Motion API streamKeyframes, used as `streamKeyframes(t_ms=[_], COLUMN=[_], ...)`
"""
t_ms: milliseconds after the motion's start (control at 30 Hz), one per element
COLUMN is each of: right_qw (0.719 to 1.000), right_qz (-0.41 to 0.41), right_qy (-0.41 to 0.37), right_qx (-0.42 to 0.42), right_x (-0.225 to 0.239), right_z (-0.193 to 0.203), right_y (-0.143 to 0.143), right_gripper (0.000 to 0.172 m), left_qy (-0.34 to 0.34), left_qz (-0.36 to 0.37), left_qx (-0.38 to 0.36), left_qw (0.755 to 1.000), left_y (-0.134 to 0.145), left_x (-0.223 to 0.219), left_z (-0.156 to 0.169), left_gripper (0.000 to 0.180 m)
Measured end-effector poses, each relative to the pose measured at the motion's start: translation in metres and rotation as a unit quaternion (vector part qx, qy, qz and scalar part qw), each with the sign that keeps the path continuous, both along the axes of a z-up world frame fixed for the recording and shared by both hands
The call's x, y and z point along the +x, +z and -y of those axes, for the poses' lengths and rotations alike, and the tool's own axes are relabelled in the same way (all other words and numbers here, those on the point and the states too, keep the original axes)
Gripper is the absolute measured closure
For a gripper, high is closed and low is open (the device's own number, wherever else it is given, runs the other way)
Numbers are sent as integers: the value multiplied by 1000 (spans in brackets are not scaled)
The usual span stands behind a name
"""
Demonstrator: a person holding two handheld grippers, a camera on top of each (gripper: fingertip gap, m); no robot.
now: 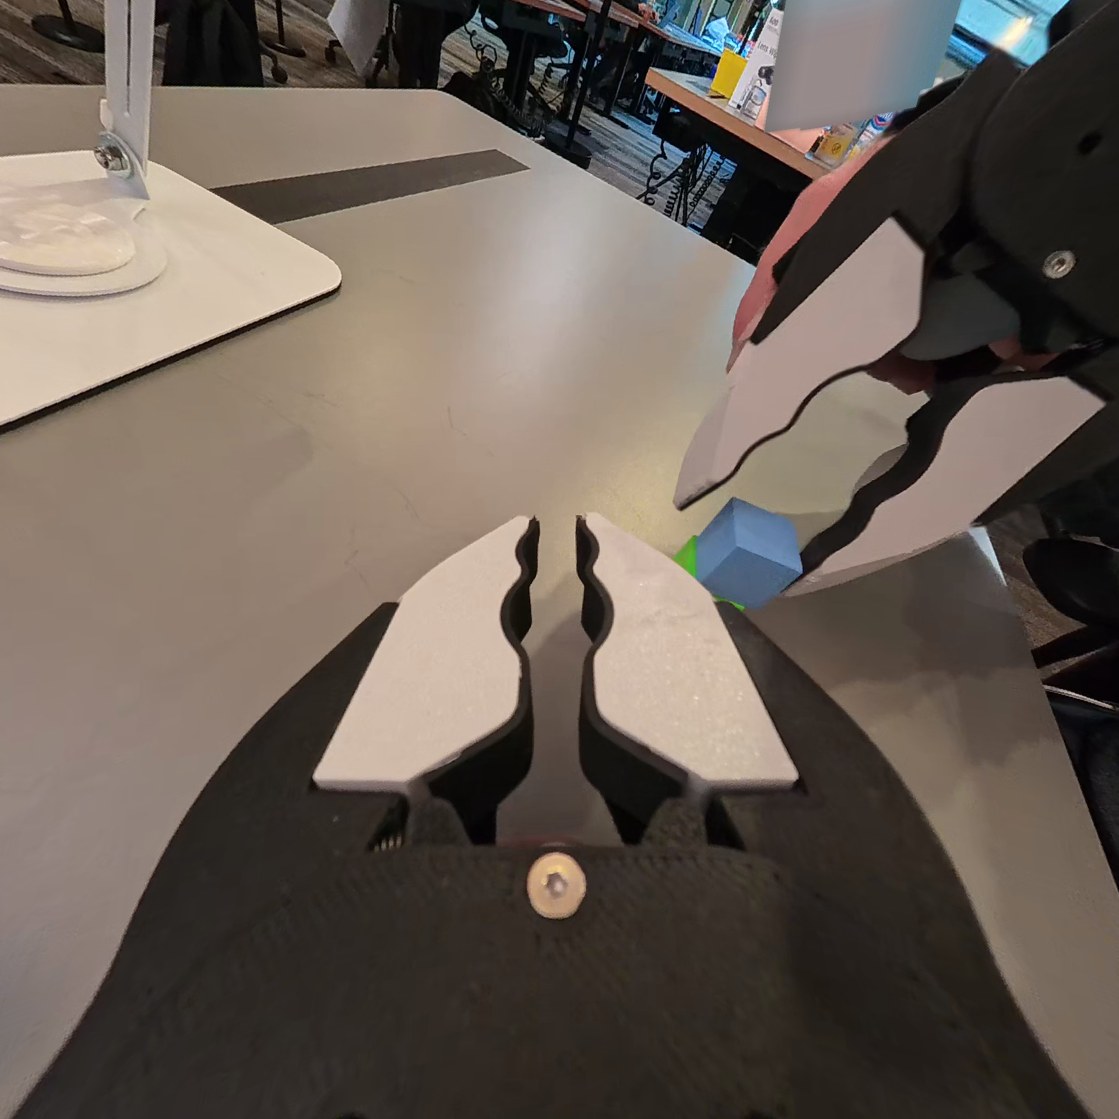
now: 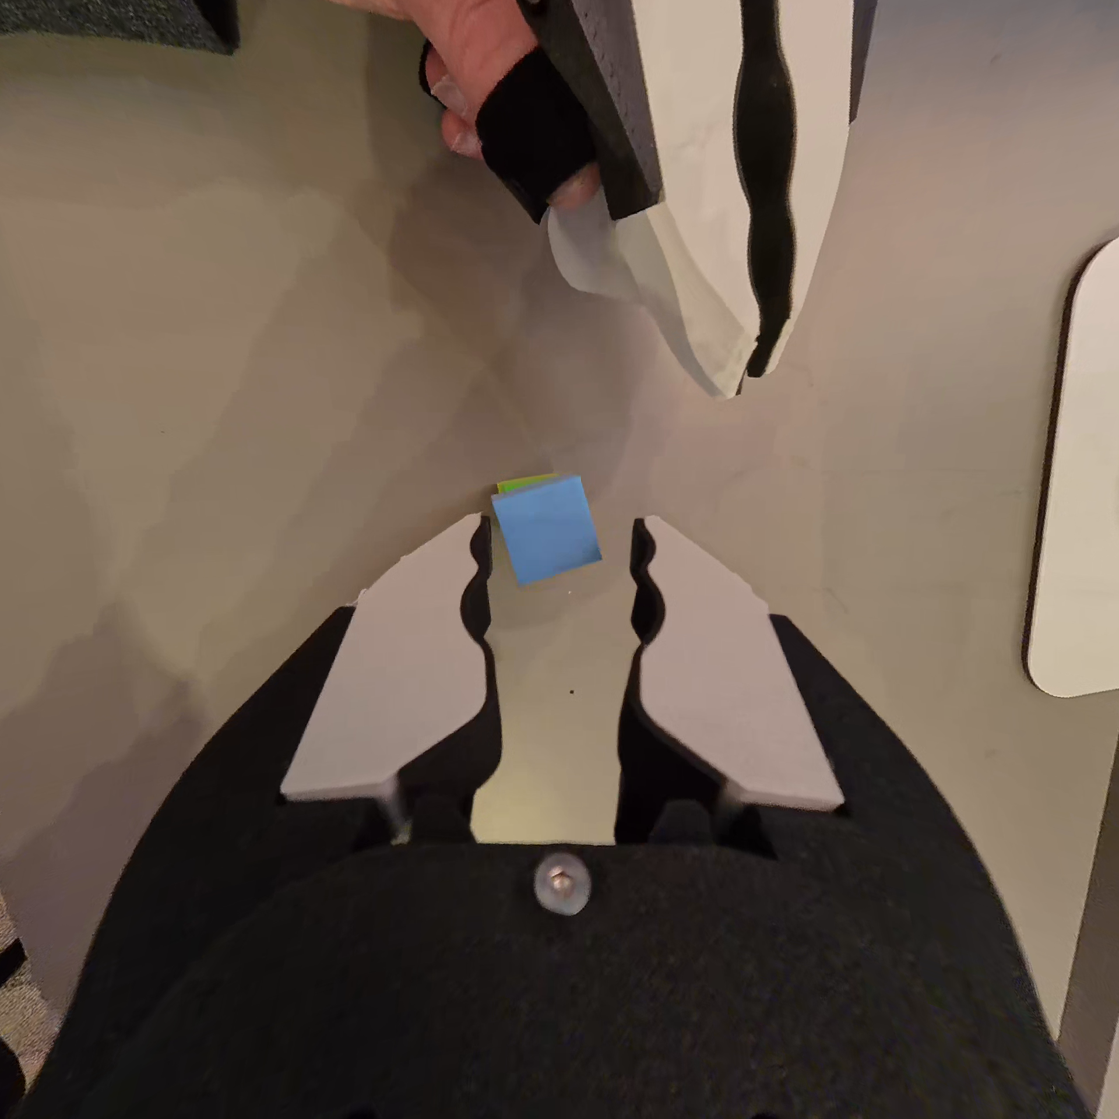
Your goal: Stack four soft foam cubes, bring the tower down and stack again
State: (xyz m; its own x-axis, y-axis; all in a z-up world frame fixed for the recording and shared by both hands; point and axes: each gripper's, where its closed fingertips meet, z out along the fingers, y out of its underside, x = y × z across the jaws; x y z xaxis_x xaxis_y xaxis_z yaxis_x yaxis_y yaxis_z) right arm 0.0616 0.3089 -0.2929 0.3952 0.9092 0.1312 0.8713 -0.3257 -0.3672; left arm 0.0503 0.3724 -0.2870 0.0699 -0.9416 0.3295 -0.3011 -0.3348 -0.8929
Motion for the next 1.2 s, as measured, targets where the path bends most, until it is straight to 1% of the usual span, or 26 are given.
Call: streamKeyframes(t_ms=[33,133,200,333,433,500,567,633,767,1033,1133,1167,1200], right_qw=[1000,999,999,997,996,996,996,997,993,985,984,985,986], right_qz=[-4,-22,-27,-14,1,24,47,65,115,157,155,151,143], right_qy=[0,-9,-19,-57,-68,-74,-60,-39,-3,33,40,41,39], right_qx=[5,21,39,56,57,48,36,12,-35,-64,-74,-77,-80], right_x=[1,11,29,93,149,187,217,239,271,290,288,286,284], right_z=[0,3,7,28,56,77,99,118,141,144,144,144,144], right_y=[3,19,33,46,46,39,28,13,-16,-32,-42,-45,-47], right_gripper=[126,125,125,125,125,125,125,125,125,129,135,141,142], left_qy=[-1,-2,-1,-1,0,0,1,1,3,5,5,5,5], left_qz=[0,-1,0,1,4,4,4,5,16,40,46,48,49], left_qx=[0,1,0,-1,-2,-2,0,0,-5,-14,-17,-17,-18], left_qw=[1000,1000,1000,1000,1000,1000,1000,1000,1000,999,999,999,999], left_y=[0,0,0,0,1,1,1,1,4,10,11,12,12], left_x=[0,0,0,0,-1,-1,-1,-1,-2,-6,-7,-7,-7], left_z=[0,1,0,0,0,0,0,0,-1,-3,-3,-3,-3], left_gripper=[169,169,169,169,169,169,169,169,169,169,169,169,169])
